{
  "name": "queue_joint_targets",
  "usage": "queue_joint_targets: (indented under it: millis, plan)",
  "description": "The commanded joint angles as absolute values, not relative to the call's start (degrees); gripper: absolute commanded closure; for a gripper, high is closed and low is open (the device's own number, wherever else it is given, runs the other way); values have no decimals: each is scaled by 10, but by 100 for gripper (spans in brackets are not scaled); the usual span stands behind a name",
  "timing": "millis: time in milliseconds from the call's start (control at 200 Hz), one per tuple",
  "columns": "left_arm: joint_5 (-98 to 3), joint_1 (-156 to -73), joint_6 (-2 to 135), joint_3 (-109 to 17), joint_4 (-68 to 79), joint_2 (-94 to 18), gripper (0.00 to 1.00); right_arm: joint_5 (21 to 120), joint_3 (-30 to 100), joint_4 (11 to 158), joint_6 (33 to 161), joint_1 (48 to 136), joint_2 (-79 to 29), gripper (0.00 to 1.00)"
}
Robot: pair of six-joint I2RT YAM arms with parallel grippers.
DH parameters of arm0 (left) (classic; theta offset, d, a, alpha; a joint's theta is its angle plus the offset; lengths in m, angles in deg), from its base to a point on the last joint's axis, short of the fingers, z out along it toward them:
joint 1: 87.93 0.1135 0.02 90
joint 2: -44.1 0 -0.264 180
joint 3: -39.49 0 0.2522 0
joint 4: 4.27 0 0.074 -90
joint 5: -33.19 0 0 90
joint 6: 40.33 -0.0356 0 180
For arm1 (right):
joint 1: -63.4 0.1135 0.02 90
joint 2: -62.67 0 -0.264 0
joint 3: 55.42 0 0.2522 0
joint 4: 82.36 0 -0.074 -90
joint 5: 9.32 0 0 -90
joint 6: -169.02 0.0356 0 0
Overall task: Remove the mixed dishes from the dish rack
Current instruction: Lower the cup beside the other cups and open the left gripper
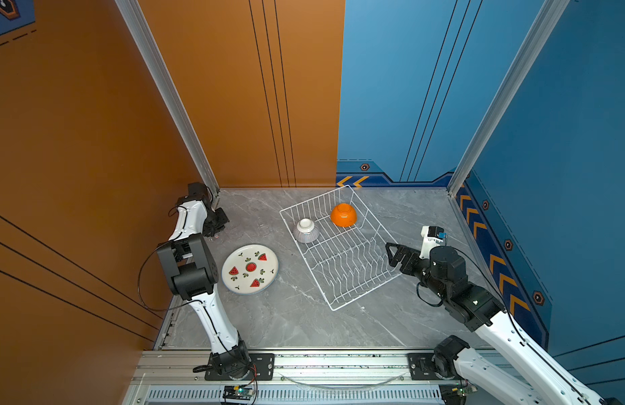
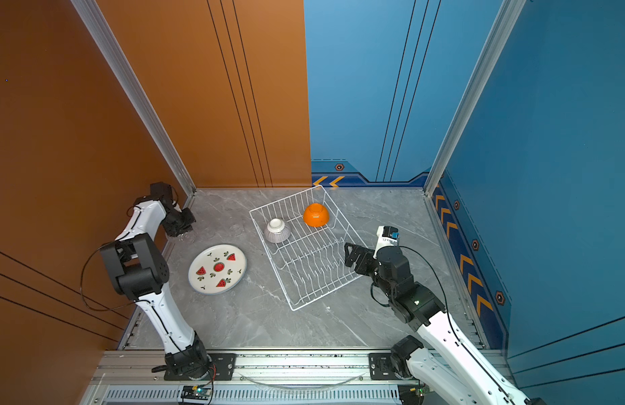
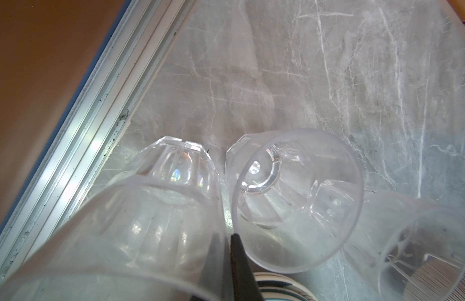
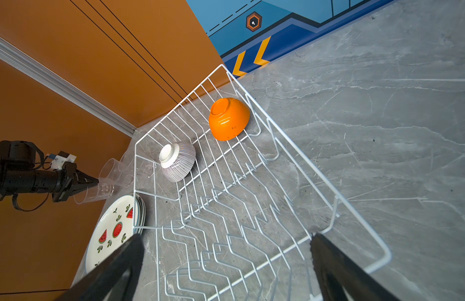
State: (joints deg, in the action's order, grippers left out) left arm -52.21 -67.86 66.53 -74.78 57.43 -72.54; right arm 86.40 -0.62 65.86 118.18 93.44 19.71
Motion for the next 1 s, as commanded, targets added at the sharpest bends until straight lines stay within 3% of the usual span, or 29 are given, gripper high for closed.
queue_joint_targets:
  millis: [0,120,370,786,881,996]
  plan:
    - [-511,-684,656,-773,593,-741,100,853,-4,650,1174,930,191,0]
    - [-512,-684,655,-789,604,-755,100,847,-1,655,1178,929,183,0]
    - [-510,-684,654,-796,606,-756,68,844,-2,665,1183,928,170,0]
    - [-495,-683,660,-762,607,-708,61,822,2,676,1178,928,152,0]
    - [-494,-686,660,-737,607,-681,50,802,7,680,1174,928,137,0]
    - [-495,-689,661,-699,606,-643,44,790,7,688,1174,929,130,0]
